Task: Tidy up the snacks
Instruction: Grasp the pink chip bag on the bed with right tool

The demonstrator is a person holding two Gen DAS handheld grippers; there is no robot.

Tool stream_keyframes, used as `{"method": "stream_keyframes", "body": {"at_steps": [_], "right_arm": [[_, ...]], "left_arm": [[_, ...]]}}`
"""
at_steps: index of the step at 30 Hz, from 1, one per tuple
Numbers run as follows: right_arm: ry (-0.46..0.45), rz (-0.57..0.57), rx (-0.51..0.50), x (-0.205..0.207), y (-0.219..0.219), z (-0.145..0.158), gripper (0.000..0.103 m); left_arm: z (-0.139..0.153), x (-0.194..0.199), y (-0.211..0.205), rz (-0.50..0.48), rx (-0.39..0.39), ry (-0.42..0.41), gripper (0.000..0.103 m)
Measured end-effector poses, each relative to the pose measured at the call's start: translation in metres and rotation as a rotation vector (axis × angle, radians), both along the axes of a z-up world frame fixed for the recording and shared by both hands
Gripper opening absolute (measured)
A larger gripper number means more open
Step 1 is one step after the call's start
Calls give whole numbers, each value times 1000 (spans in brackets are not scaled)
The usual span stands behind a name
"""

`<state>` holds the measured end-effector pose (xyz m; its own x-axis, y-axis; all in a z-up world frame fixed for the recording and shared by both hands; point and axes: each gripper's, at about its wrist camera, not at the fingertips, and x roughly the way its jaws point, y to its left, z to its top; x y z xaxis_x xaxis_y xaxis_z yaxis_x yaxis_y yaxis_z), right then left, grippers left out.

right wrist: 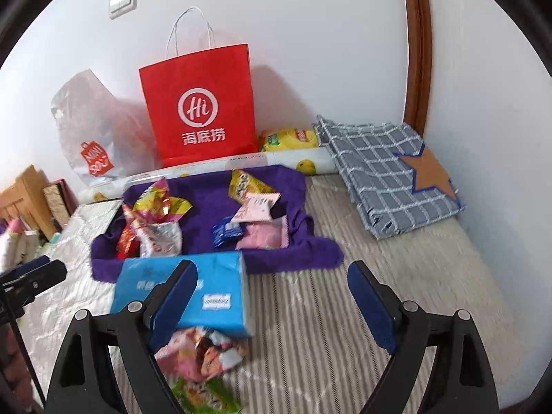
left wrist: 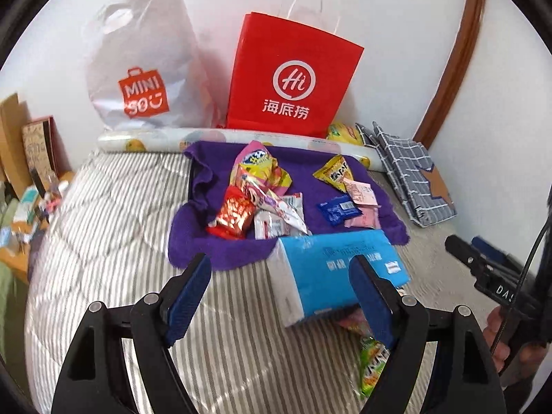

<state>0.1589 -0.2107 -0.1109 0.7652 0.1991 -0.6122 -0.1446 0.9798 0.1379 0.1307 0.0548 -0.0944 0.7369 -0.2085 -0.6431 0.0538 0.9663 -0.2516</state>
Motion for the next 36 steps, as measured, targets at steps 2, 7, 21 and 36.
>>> {"method": "stream_keyframes", "body": {"at_steps": [2, 7, 21, 36], "right_arm": [[13, 2, 28, -5, -4, -2, 89], [58, -5, 41, -13, -10, -9, 89], [156, 121, 124, -32, 9, -42, 80], [229, 194, 64, -12, 51, -73, 81]], "left_arm": [[-1, -4, 1, -5, 0, 12, 82], [-4, -14, 0, 20, 78, 5, 82], [-21, -18, 11, 14, 39, 53, 81], [-27, -15, 14, -29, -6, 72, 81]]}}
